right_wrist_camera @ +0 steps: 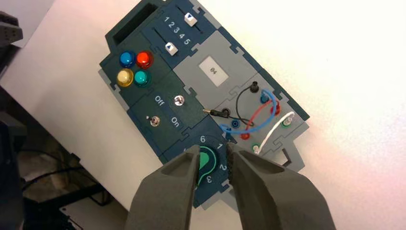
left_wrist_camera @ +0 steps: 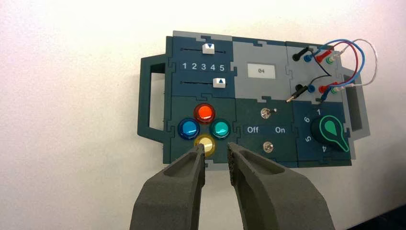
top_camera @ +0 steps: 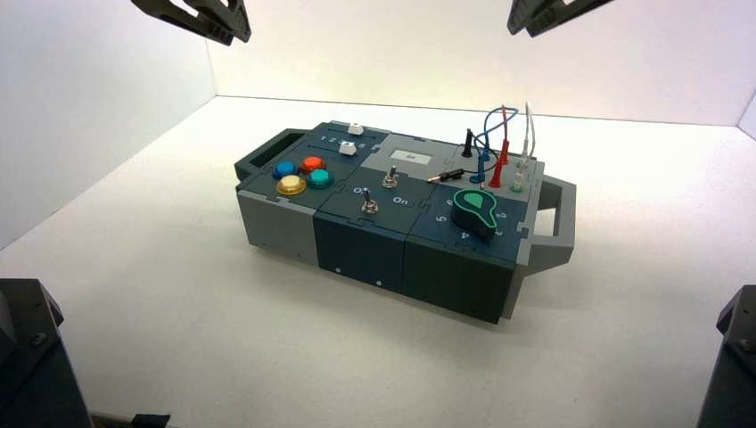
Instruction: Push the green button with the right gripper.
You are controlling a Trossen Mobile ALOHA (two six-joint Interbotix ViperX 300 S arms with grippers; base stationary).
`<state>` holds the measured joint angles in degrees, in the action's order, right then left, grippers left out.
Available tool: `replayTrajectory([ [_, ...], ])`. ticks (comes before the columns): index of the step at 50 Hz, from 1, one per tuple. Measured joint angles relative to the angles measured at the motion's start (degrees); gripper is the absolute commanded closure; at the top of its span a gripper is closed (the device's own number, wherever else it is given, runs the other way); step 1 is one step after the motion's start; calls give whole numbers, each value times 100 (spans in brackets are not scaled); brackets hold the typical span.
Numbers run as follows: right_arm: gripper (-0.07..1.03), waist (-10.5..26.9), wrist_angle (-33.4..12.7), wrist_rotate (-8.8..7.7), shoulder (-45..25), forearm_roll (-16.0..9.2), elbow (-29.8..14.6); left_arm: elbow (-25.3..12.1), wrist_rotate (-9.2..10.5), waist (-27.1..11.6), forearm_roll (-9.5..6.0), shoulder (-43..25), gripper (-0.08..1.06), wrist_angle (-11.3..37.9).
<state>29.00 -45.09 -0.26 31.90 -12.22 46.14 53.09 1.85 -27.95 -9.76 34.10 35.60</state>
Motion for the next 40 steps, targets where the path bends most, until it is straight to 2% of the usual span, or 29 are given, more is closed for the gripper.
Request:
replayTrajectory([
  [10, 93, 123, -44, 0, -246, -9, -246, 0, 0, 229, 0, 0, 69, 0],
  [16, 98, 316, -26, 0, -475, -18, -404, 0, -105, 457, 9, 9, 69, 26],
  [24, 99, 563, 35, 0, -949, -105, -686, 0, -202, 615, 9, 26, 69, 105],
  [40, 99, 1134, 299, 9, -1969, -308, -1063, 0, -202, 932, 35, 26, 69, 132],
])
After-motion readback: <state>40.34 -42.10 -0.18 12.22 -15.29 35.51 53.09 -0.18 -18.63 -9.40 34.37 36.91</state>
